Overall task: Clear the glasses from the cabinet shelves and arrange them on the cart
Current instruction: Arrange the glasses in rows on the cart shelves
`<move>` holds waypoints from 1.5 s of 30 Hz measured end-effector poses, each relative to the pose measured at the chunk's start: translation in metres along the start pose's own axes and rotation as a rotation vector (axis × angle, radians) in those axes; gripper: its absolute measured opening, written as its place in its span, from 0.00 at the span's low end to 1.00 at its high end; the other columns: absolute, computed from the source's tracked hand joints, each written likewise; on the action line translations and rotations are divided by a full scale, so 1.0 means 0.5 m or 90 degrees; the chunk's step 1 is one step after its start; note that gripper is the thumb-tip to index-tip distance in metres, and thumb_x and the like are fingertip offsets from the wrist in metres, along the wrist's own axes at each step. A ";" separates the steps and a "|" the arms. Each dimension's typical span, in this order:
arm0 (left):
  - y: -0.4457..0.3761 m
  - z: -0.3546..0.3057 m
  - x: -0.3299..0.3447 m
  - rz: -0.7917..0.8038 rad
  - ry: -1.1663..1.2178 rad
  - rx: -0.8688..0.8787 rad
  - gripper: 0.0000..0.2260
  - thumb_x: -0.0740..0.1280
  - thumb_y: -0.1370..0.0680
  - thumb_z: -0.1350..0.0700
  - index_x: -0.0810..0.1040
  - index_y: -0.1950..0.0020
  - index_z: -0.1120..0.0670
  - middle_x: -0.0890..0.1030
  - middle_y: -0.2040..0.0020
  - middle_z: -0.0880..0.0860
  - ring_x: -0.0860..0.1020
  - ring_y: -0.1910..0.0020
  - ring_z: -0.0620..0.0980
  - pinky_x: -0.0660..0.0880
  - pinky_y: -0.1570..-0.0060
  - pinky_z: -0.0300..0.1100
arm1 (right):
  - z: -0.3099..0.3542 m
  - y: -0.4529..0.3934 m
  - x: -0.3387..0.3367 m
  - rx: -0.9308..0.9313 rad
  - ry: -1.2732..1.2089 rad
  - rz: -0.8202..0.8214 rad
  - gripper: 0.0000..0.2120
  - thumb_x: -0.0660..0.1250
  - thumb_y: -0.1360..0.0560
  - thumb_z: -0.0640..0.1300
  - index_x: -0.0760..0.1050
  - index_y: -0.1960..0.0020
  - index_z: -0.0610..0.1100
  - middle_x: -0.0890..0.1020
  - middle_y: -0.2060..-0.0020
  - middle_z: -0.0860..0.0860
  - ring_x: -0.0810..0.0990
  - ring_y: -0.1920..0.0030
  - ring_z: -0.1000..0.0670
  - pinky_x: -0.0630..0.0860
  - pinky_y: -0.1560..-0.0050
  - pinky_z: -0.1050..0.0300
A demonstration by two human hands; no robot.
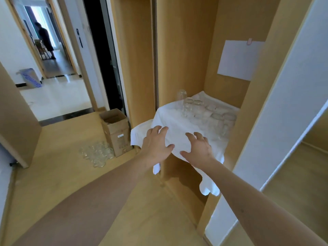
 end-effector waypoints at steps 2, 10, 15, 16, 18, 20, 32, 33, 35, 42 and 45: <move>-0.077 0.000 -0.003 0.001 -0.011 0.019 0.33 0.67 0.21 0.43 0.61 0.20 0.51 0.62 0.21 0.54 0.58 0.22 0.56 0.65 0.28 0.55 | -0.006 -0.068 -0.016 0.007 -0.008 -0.013 0.38 0.69 0.25 0.59 0.57 0.20 0.53 0.61 0.22 0.46 0.62 0.25 0.40 0.67 0.30 0.44; -0.331 -0.049 0.043 -0.004 -0.005 0.118 0.32 0.69 0.23 0.42 0.64 0.22 0.51 0.66 0.24 0.53 0.61 0.25 0.57 0.67 0.31 0.52 | -0.077 -0.252 -0.086 0.075 -0.025 -0.078 0.37 0.70 0.25 0.56 0.59 0.21 0.51 0.65 0.25 0.45 0.65 0.27 0.39 0.69 0.32 0.44; -0.453 -0.085 0.093 0.025 0.037 0.192 0.31 0.72 0.24 0.45 0.68 0.25 0.51 0.70 0.27 0.55 0.65 0.28 0.59 0.71 0.34 0.53 | -0.141 -0.320 -0.103 0.163 -0.017 -0.105 0.37 0.70 0.25 0.57 0.60 0.21 0.51 0.66 0.25 0.47 0.64 0.27 0.41 0.68 0.29 0.45; -0.476 -0.095 0.101 0.025 0.049 0.211 0.30 0.73 0.25 0.46 0.69 0.26 0.52 0.71 0.28 0.55 0.66 0.29 0.60 0.71 0.35 0.53 | -0.153 -0.332 -0.107 0.181 -0.020 -0.114 0.36 0.70 0.25 0.57 0.60 0.22 0.52 0.66 0.25 0.47 0.64 0.27 0.41 0.67 0.29 0.46; -0.524 -0.115 0.117 0.033 0.063 0.252 0.29 0.73 0.26 0.47 0.70 0.27 0.52 0.72 0.30 0.55 0.66 0.29 0.61 0.71 0.36 0.53 | -0.179 -0.353 -0.113 0.228 -0.024 -0.130 0.36 0.70 0.25 0.57 0.60 0.21 0.52 0.64 0.24 0.48 0.62 0.26 0.41 0.65 0.30 0.46; -0.568 -0.130 0.135 0.057 0.065 0.286 0.29 0.73 0.25 0.46 0.70 0.27 0.52 0.72 0.30 0.54 0.66 0.29 0.60 0.71 0.36 0.53 | -0.206 -0.367 -0.120 0.282 -0.023 -0.138 0.36 0.69 0.25 0.58 0.60 0.21 0.52 0.64 0.24 0.48 0.62 0.26 0.41 0.64 0.29 0.46; -0.747 -0.187 0.181 0.144 0.093 0.464 0.32 0.68 0.23 0.42 0.66 0.22 0.53 0.68 0.25 0.56 0.63 0.26 0.59 0.66 0.29 0.54 | -0.296 -0.418 -0.163 0.557 -0.013 -0.193 0.34 0.68 0.24 0.56 0.62 0.21 0.51 0.68 0.26 0.45 0.67 0.28 0.41 0.71 0.31 0.48; -0.754 -0.194 0.185 0.151 0.095 0.476 0.32 0.68 0.23 0.42 0.65 0.22 0.53 0.68 0.25 0.56 0.63 0.26 0.59 0.66 0.29 0.53 | -0.302 -0.415 -0.165 0.583 -0.020 -0.192 0.33 0.68 0.24 0.55 0.62 0.22 0.51 0.69 0.27 0.45 0.69 0.29 0.41 0.73 0.33 0.48; -0.767 -0.207 0.197 0.167 0.097 0.495 0.32 0.68 0.22 0.42 0.66 0.22 0.52 0.69 0.25 0.56 0.63 0.26 0.59 0.66 0.29 0.53 | -0.315 -0.410 -0.166 0.637 -0.066 -0.190 0.33 0.68 0.25 0.53 0.63 0.22 0.52 0.70 0.28 0.45 0.74 0.33 0.41 0.76 0.36 0.48; -0.806 -0.245 0.243 0.189 0.123 0.492 0.28 0.66 0.21 0.43 0.68 0.23 0.52 0.70 0.26 0.55 0.64 0.27 0.59 0.66 0.29 0.53 | -0.383 -0.427 -0.135 0.698 -0.146 -0.050 0.36 0.73 0.28 0.49 0.64 0.22 0.47 0.70 0.27 0.45 0.71 0.30 0.43 0.74 0.35 0.53; -0.817 -0.248 0.262 0.204 0.115 0.483 0.27 0.65 0.20 0.43 0.68 0.24 0.53 0.72 0.27 0.56 0.64 0.28 0.60 0.67 0.30 0.54 | -0.399 -0.450 -0.116 0.710 -0.178 0.040 0.37 0.79 0.30 0.49 0.66 0.27 0.42 0.73 0.33 0.44 0.75 0.36 0.41 0.77 0.48 0.51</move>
Point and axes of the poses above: each hand's wrist, its own y-axis away from the middle knuckle, its own x-axis out of the palm, z = x × y, the point moved 6 cm from there along -y, towards the middle knuckle
